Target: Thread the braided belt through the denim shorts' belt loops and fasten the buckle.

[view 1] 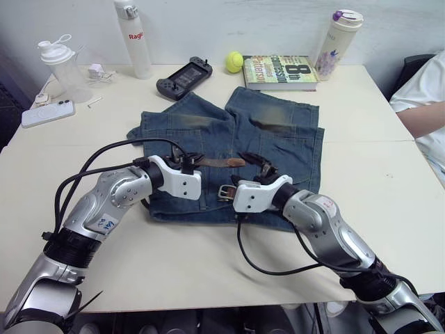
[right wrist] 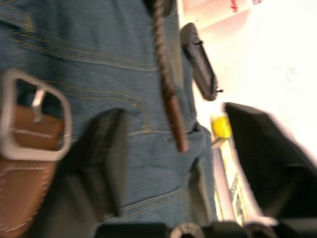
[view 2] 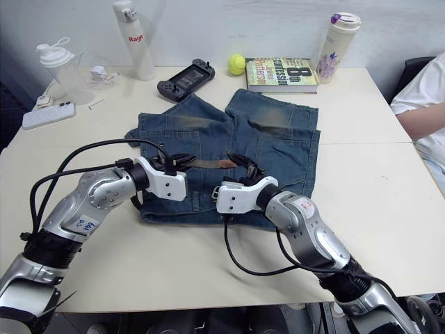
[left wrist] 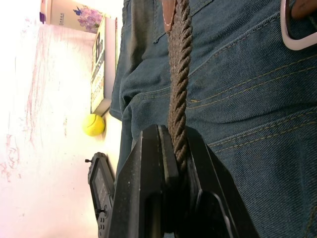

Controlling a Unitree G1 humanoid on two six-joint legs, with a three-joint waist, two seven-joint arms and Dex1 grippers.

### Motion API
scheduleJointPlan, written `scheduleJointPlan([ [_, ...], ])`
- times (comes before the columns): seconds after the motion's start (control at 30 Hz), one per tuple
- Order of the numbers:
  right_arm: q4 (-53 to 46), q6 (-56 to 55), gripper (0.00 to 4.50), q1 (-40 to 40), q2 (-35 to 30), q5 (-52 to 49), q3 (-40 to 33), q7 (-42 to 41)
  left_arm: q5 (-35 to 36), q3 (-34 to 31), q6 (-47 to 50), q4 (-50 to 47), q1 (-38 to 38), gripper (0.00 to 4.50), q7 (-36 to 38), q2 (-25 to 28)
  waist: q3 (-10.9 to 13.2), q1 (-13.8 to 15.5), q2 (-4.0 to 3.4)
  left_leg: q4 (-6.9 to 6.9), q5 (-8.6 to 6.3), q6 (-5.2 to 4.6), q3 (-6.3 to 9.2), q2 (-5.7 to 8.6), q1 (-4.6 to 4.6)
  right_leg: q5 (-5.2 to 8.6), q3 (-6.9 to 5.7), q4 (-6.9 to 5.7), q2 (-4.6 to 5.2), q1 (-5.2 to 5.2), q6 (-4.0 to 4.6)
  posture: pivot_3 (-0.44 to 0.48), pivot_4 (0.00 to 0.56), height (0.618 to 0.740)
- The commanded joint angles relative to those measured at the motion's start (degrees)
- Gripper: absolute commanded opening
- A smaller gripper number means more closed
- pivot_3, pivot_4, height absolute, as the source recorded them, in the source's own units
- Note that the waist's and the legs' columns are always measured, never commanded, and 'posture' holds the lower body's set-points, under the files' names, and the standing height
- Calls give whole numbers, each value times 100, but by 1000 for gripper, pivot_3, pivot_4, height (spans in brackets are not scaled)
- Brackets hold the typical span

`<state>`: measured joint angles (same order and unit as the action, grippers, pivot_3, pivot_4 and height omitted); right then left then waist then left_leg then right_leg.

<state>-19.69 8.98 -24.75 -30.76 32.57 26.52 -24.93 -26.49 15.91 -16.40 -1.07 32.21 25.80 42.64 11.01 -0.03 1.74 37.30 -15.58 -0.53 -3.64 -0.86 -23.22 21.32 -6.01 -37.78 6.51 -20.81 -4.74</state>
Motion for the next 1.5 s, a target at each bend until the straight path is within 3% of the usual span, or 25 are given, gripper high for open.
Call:
scheduleJointPlan([
  [0.03,-8,-56,1428,-4,78,73,-210,-22,127,-202,-237,-102,-40,0,4,-24,0,-1,0,0,0,0,0,0,0,0,0,0,0,0,0,0,150,740],
  [0.13,51,-99,68,13,98,83,-238,-52,190,-242,-371,-101,-67,0,37,-5,0,-3,0,0,0,0,0,0,1,0,1,-1,0,0,0,0,150,740],
  [0.33,94,-182,68,42,165,50,-306,-50,369,-402,-544,-99,-116,0,70,-60,0,-4,0,0,0,0,0,-1,0,0,0,0,0,0,0,0,150,740],
  [0.4,80,-181,0,46,204,30,-342,-59,549,-467,-468,-125,-169,898,151,-117,0,-3,0,0,0,0,0,-1,1,0,0,0,0,0,0,0,150,740],
  [0.47,70,-184,0,49,243,50,-356,-79,864,-581,-280,-176,-264,1404,278,-228,0,0,0,1,0,0,0,-1,0,0,0,0,0,1,0,0,150,740],
  [0.53,49,-184,0,64,285,83,-364,-84,1259,-723,-16,-329,-382,2425,464,-329,0,-5,0,1,0,0,1,-1,2,0,0,0,1,3,0,0,150,740],
  [0.67,33,-146,0,97,357,151,-358,-84,2670,-1298,1056,-1090,-606,4321,981,-492,0,-11,0,1,0,0,5,-3,1,0,-1,0,0,3,0,0,150,740],
  [0.73,42,-131,0,119,406,187,-339,-88,4465,-1958,2461,-1828,-783,4321,1073,-602,0,-26,0,1,0,1,6,-4,1,0,-1,1,0,3,0,0,150,740],
  [0.83,74,-128,0,122,471,226,-327,-99,7108,-2944,4739,-2371,-1022,4321,415,-689,0,-38,0,2,1,2,15,-9,4,0,0,3,1,10,0,0,150,740],
  [0.9,89,-125,0,118,517,229,-336,-115,9395,-3438,5825,-2405,-1417,4321,-462,-584,-3,-59,-6,-1,3,5,22,-9,16,0,1,5,1,21,0,0,150,740],
  [0.97,97,-128,0,102,545,226,-347,-133,11728,-3627,6140,-2444,-2149,4321,-1398,-502,-3,-76,-6,-7,2,5,35,-7,31,0,4,12,3,41,0,0,150,740],
  [1.03,103,-163,0,77,557,209,-338,-174,13036,-3473,6196,-2586,-2925,4321,-2178,-459,-3,-88,-7,-8,1,5,52,-5,31,0,14,21,3,49,0,0,150,740],
  [1.1,110,-225,0,41,544,225,-317,-212,13701,-3120,6109,-2750,-3340,4321,-2936,-515,-2,-66,-8,-3,1,5,68,-3,29,0,20,28,2,60,0,0,150,740],
  [1.27,181,-438,0,-24,413,435,-278,-199,13949,-2502,5296,-2918,-3138,4321,-4947,-2409,1,121,-19,8,-2,-2,117,22,77,0,22,95,-1,157,-2,0,150,740],
  [1.5,154,-487,0,62,448,641,-283,-209,13949,-2644,5066,-2858,-2747,4321,-6131,-3311,-8,99,-9,-9,6,12,110,13,84,0,27,103,-31,158,-2,0,150,740],
])
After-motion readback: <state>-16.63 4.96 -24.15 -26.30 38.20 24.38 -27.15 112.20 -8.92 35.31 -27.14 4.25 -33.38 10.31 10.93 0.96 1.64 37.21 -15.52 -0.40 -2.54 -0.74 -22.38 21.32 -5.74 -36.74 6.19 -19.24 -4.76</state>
